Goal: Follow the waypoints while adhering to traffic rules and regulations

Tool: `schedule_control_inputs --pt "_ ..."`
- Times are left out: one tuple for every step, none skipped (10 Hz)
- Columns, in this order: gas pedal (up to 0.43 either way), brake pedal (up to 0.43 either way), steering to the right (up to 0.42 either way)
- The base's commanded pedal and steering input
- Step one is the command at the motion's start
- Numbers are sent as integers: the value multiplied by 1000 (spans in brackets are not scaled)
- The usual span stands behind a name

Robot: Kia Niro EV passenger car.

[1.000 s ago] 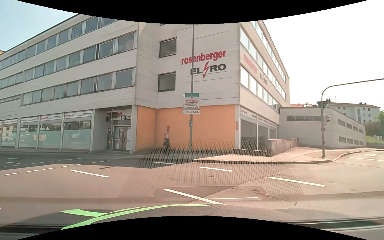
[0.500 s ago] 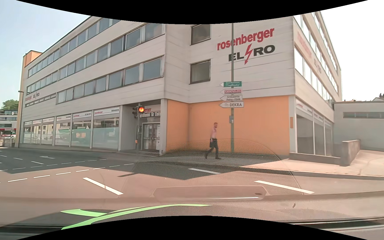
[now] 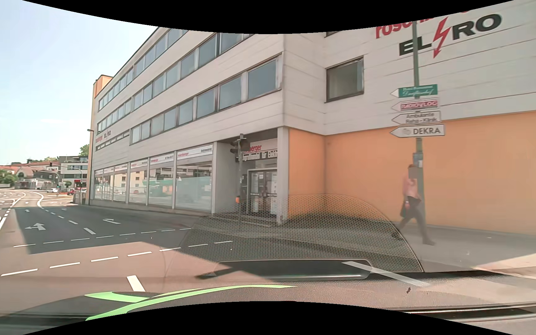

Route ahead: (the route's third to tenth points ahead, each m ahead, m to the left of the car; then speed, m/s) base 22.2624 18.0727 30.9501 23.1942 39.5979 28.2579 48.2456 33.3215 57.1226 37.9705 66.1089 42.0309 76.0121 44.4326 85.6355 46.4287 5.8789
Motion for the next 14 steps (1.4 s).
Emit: schedule_control_inputs --pt "118 0 -284" --pt "118 0 -284" --pt "130 0 -283" --pt "130 0 -281" --pt "130 0 -280" --pt "130 0 -279" --pt "130 0 -279" --pt "130 0 -275" --pt "130 0 -267" --pt "130 0 -257" --pt "130 0 -247" --pt "130 0 -232" --pt "130 0 -215" --pt "130 0 -199"
